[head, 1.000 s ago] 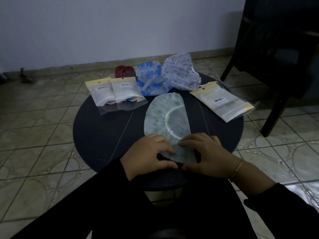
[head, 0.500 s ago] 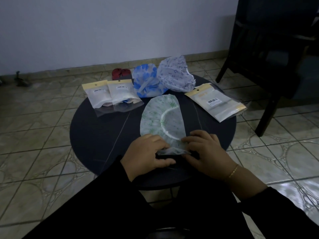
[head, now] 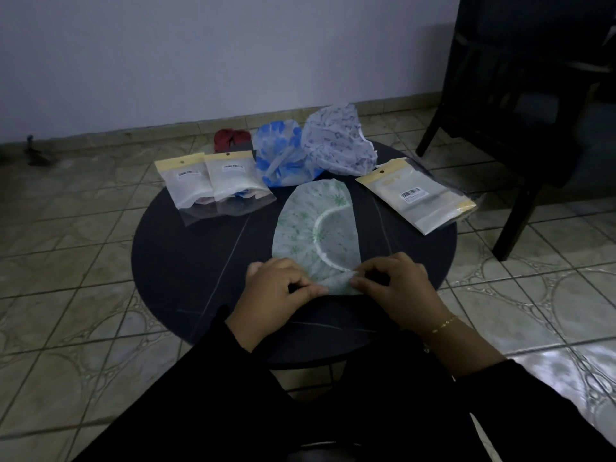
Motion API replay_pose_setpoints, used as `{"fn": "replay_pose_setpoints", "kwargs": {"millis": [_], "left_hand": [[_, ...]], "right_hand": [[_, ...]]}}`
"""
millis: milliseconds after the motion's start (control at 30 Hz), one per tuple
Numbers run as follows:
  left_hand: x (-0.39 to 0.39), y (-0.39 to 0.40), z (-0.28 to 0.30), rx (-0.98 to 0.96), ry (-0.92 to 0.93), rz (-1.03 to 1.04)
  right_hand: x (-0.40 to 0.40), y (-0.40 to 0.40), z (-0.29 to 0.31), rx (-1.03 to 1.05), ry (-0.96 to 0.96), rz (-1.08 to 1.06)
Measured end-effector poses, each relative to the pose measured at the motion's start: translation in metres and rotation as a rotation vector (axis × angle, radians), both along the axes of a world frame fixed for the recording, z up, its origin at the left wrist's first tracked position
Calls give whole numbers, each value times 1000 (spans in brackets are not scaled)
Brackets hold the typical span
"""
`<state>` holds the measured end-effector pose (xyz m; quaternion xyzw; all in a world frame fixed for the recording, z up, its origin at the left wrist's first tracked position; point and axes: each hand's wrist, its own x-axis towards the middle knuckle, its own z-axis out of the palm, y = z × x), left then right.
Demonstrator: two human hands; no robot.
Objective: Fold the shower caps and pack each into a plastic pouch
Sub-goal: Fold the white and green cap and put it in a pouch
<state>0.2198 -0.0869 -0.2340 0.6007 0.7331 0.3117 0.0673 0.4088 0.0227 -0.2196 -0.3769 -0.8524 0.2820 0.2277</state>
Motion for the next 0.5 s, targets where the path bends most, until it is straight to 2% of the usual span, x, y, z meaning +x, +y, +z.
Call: {"fn": "replay_pose_setpoints", "kwargs": {"millis": [133, 300, 400, 500], "left_hand": [[4, 3, 1, -57, 6, 101], [8, 3, 2, -38, 15, 133], [12, 2, 3, -70, 129, 124], [18, 1, 4, -20, 271, 81]], "right_hand": [[-6, -1, -2, -6, 32, -45], [-10, -2, -2, 70, -92, -50], [-11, 0, -3, 84, -165, -42], [-11, 1, -2, 94, -193, -33]]}}
